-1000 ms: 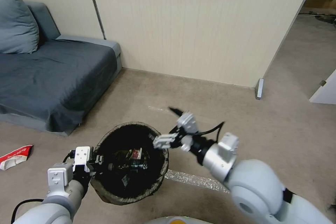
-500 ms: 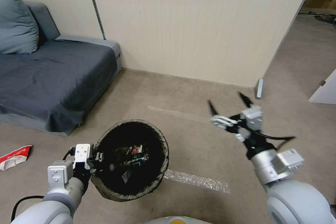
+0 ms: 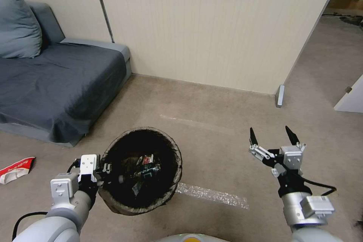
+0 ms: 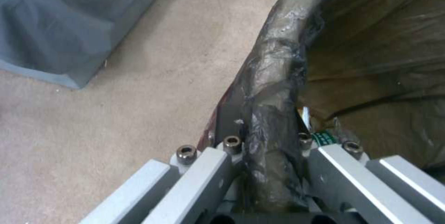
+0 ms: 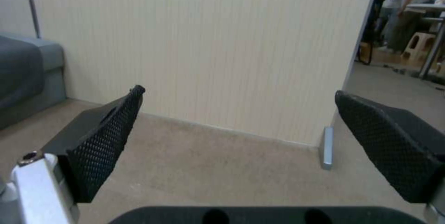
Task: Pick up the trash bin, then pick up the garbage from the floor and place it into the trash bin.
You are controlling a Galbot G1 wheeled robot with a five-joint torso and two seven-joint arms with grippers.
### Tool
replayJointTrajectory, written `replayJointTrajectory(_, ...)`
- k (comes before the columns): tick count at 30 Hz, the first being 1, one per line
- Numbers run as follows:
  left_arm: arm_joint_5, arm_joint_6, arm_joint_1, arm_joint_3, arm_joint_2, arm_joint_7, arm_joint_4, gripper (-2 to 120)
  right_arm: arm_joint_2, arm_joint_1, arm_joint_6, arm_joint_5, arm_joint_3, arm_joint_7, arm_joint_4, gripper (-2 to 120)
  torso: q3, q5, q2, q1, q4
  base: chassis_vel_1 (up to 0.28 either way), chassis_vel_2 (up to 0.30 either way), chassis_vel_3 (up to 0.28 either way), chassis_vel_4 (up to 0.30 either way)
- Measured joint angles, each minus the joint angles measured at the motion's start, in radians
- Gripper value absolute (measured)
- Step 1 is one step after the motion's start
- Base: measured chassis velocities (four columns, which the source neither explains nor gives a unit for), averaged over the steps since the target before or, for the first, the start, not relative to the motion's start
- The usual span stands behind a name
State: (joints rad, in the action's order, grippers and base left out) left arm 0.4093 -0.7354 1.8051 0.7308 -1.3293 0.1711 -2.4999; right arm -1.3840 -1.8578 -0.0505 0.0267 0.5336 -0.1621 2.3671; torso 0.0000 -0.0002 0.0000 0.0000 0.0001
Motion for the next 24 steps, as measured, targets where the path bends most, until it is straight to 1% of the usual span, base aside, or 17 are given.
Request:
replayJointTrajectory(5,-0.037,0.000,-0.010,-0.007,-0.012,-0.026,0.000,1,-0.028,-0.021,-0.013,-0.013,0.000,-0.001,-0.003,100,0.000,0.0001,0.000,0.000,0.0000,0.000,0.000,0.000,0.000)
replayJointTrajectory(12,-0.044,0.000,-0.025,-0.016,-0.029,-0.043,0.000,1,-0.050,-0.041,-0.026,-0.045,-0.007,-0.001,-0.003,100,0.000,0.0001,0.000,0.000,-0.0002,0.000,0.000,0.000,0.000)
replayJointTrajectory(18,-0.058,0.000,-0.029,-0.020,-0.041,-0.061,0.000,1,-0.063,-0.052,-0.040,-0.063,-0.004,0.001,-0.007,100,0.000,0.0002,0.000,0.000,-0.0001,0.058,0.048,0.057,0.050)
replayJointTrajectory(24,-0.065,0.000,-0.030,-0.022,-0.053,-0.067,0.000,1,-0.082,-0.051,-0.057,-0.088,-0.015,0.002,-0.023,100,0.000,0.0001,0.000,0.000,0.0000,0.070,0.088,0.080,0.085)
